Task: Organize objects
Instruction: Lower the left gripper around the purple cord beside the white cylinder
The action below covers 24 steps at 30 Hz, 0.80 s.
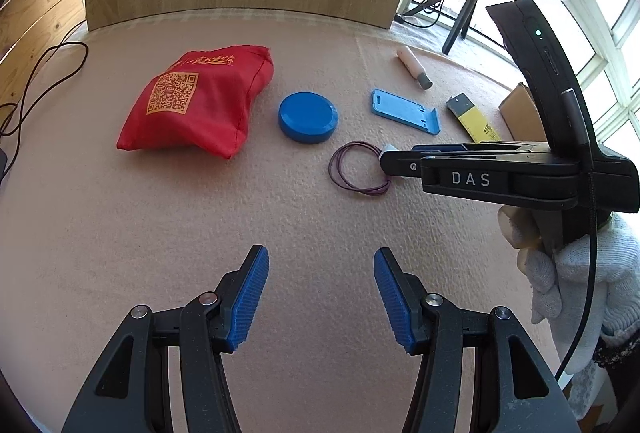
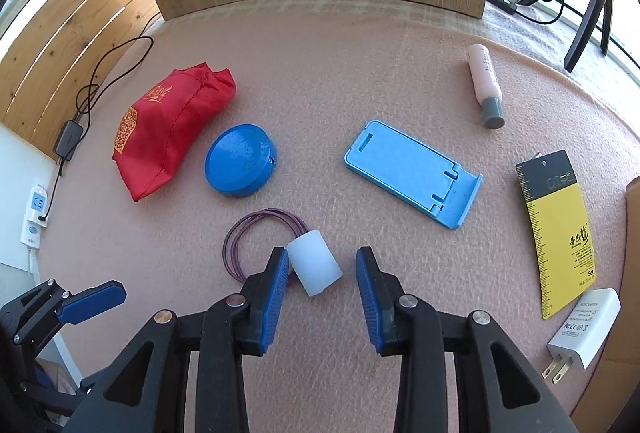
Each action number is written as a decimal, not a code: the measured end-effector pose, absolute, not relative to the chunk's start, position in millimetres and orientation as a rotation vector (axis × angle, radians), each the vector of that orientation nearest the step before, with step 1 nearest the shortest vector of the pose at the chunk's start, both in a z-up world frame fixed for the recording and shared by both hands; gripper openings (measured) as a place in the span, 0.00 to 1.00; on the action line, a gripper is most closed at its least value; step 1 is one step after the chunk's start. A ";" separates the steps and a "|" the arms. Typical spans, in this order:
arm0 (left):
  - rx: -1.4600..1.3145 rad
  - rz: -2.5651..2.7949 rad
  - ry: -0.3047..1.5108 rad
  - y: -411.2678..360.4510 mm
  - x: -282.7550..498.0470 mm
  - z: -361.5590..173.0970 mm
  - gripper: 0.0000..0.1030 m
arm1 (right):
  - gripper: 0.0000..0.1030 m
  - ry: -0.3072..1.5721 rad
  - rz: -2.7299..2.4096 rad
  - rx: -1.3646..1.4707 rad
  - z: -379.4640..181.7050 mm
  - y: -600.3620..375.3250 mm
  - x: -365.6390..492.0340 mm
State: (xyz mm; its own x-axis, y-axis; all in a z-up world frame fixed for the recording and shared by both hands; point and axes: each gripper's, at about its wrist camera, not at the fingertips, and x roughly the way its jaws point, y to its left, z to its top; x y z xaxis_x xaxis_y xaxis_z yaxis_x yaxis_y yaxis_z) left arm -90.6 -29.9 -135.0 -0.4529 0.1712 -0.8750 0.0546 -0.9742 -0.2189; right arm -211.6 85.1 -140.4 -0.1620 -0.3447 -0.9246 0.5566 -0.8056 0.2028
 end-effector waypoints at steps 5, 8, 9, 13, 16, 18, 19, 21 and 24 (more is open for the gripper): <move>-1.586 2.593 -0.293 -21.5 -108.6 -137.9 0.57 | 0.31 0.143 -2.006 1.560 -137.5 105.7 -212.6; -1.583 2.577 -0.254 -11.6 -122.4 -141.3 0.57 | 0.31 0.153 -2.026 1.573 -134.7 115.0 -212.7; -1.583 2.570 -0.247 -8.5 -126.6 -142.3 0.57 | 0.31 0.151 -2.040 1.577 -132.8 119.0 -213.3; -1.578 2.554 -0.219 3.4 -141.1 -145.3 0.57 | 0.31 0.149 -2.072 1.591 -125.6 135.7 -212.7; -1.586 2.540 -0.213 9.5 -150.6 -149.3 0.57 | 0.31 0.148 -2.117 1.592 -119.3 149.8 -211.5; -1.593 2.533 -0.208 13.8 -155.9 -152.8 0.57 | 0.31 0.108 -2.127 1.572 -115.2 158.1 -212.6; -1.597 2.532 -0.197 15.9 -158.3 -154.4 0.57 | 0.31 0.087 -2.124 1.561 -113.4 160.0 -213.3; -1.608 2.531 -0.180 18.0 -162.1 -158.2 0.57 | 0.31 0.058 -2.103 1.547 -112.0 161.1 -214.6; -1.617 2.543 -0.146 21.6 -168.5 -163.5 0.57 | 0.33 0.030 -2.064 1.555 -115.6 156.1 -217.5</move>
